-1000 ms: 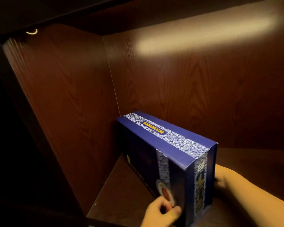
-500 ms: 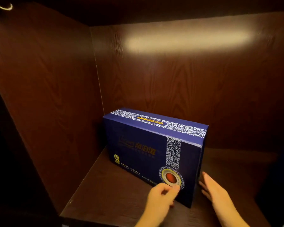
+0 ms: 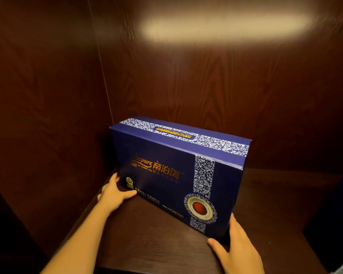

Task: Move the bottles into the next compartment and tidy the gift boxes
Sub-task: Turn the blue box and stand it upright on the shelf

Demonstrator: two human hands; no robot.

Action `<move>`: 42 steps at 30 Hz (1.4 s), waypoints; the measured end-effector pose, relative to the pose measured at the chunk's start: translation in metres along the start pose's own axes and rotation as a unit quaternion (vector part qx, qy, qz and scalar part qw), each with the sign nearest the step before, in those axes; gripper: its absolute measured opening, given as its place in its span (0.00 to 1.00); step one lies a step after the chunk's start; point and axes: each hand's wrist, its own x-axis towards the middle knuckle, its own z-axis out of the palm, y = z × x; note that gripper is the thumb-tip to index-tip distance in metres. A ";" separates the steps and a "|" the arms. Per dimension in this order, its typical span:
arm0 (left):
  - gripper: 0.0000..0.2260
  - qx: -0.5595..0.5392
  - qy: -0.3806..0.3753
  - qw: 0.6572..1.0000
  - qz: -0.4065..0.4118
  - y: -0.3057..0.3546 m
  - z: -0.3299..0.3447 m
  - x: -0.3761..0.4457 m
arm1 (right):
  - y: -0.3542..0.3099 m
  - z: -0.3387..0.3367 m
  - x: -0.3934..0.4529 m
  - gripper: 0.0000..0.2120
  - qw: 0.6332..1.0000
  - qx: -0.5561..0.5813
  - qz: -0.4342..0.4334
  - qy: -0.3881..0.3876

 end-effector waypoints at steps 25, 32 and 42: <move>0.25 0.073 0.049 0.996 -0.001 -0.019 -0.020 -0.128 | 0.025 -0.025 -0.006 0.17 0.991 -0.029 0.119 0.057; 0.23 0.064 0.058 0.996 0.001 -0.018 -0.025 -0.157 | 0.036 -0.032 -0.019 0.16 0.994 -0.032 0.085 0.057; 0.19 0.074 0.060 0.995 0.018 -0.023 -0.029 -0.155 | 0.049 -0.034 -0.034 0.16 0.995 -0.055 0.025 0.079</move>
